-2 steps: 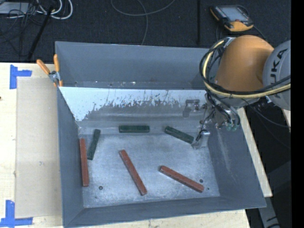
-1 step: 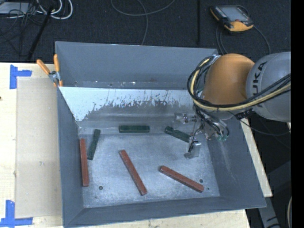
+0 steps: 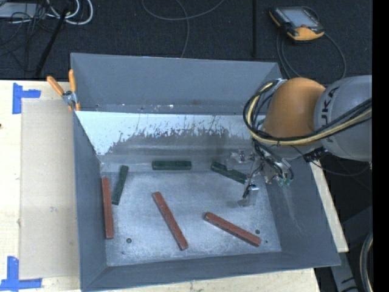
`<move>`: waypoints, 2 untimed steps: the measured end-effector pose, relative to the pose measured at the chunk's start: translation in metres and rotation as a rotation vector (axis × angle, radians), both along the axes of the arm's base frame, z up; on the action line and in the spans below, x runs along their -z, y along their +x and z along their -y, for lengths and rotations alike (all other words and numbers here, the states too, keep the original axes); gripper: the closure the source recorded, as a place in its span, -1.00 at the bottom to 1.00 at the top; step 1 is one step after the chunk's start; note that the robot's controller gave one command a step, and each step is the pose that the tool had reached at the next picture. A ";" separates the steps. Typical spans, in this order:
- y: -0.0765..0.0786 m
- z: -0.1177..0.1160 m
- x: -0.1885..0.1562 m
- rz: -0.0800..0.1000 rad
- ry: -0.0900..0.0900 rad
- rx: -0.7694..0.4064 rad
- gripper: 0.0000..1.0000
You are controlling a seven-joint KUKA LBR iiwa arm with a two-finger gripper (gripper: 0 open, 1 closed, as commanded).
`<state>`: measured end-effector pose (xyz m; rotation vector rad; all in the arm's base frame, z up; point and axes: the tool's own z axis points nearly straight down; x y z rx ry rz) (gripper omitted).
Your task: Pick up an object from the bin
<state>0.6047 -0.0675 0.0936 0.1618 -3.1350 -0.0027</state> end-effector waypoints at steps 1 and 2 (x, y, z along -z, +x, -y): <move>0.011 -0.047 0.024 0.003 -0.001 0.300 1.00; 0.011 -0.047 0.024 0.003 -0.001 0.299 1.00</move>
Offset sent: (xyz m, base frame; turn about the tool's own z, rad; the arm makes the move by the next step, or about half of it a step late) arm 0.0000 0.0000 0.0000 0.0000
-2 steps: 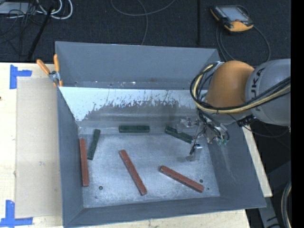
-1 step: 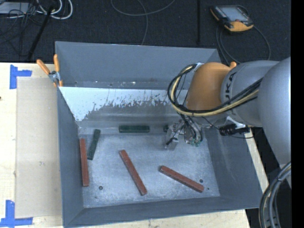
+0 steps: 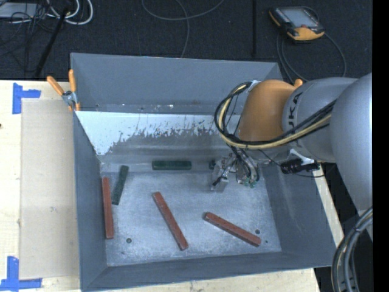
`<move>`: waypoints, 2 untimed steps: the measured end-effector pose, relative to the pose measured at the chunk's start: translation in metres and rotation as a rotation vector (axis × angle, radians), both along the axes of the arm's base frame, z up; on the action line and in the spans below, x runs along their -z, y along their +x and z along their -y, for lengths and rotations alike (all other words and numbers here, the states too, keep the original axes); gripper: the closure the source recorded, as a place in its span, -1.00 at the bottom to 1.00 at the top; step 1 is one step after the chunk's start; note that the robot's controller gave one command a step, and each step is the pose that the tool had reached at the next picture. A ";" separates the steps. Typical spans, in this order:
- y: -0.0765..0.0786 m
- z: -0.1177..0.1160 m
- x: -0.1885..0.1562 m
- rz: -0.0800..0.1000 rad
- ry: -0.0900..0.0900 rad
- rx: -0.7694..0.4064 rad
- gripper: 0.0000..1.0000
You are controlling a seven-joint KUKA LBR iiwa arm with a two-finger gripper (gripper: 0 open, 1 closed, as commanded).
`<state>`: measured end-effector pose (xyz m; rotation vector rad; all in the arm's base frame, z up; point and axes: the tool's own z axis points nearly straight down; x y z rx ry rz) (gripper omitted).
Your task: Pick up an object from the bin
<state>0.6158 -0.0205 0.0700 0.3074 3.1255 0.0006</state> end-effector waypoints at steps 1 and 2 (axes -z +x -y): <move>-0.001 -0.002 -0.006 -0.003 -0.001 -0.021 1.00; -0.012 0.000 -0.048 -0.002 0.001 0.008 1.00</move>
Offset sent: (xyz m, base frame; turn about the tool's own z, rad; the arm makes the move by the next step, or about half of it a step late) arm -0.0217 -0.0053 0.0835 0.1445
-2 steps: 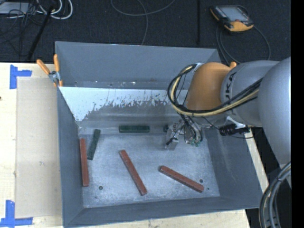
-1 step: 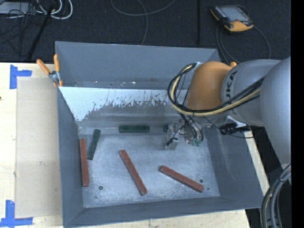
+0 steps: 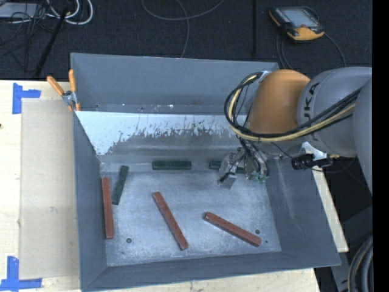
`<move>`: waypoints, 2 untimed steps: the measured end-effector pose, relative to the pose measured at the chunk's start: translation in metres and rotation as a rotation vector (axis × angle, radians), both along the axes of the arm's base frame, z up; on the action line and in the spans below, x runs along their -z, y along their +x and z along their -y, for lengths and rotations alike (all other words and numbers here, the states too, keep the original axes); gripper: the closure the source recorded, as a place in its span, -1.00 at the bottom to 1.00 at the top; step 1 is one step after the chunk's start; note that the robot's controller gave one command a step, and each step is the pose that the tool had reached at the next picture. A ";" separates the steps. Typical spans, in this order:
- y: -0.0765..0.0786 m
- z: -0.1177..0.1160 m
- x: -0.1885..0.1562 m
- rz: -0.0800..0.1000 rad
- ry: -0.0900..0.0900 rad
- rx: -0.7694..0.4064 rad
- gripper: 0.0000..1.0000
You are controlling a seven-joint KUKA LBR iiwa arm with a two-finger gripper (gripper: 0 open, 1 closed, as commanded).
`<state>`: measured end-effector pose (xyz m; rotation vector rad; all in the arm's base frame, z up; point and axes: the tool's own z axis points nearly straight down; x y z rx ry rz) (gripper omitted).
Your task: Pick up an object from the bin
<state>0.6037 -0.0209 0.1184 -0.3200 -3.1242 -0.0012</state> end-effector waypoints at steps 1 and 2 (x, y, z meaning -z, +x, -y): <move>-0.004 0.012 -0.020 0.003 -0.001 0.110 1.00; -0.025 -0.018 -0.013 0.000 -0.001 -0.141 1.00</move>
Offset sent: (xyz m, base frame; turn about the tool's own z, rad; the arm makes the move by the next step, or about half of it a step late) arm -0.0480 0.0594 0.0043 -0.0170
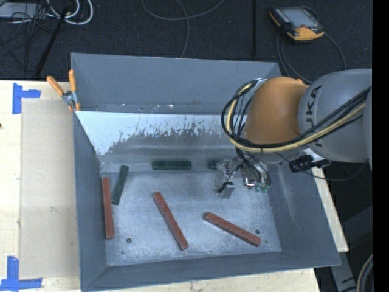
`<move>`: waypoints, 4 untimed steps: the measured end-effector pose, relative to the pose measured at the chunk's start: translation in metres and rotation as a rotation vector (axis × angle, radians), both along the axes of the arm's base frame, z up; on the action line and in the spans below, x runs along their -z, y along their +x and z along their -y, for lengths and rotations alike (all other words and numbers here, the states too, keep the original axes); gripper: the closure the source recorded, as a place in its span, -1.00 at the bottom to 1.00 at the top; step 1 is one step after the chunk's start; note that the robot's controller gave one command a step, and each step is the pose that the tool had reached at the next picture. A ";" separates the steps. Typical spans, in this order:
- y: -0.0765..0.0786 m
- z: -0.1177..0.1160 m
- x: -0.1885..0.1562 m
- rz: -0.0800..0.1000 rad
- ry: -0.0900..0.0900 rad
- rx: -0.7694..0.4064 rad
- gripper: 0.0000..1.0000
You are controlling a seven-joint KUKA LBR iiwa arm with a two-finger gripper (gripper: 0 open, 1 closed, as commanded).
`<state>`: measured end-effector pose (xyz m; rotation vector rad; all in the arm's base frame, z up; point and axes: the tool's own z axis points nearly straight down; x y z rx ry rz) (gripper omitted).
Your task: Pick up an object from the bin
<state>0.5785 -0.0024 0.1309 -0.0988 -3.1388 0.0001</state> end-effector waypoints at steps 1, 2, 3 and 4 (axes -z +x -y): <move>0.008 -0.028 -0.009 0.001 0.000 0.212 1.00; 0.004 -0.024 -0.042 -0.002 0.000 0.181 1.00; -0.025 -0.017 -0.047 0.002 0.000 -0.100 1.00; -0.014 0.007 -0.099 -0.003 0.001 -0.097 1.00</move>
Offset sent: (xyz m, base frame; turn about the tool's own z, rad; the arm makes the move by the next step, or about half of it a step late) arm -0.0068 -0.0117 0.1227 -0.3453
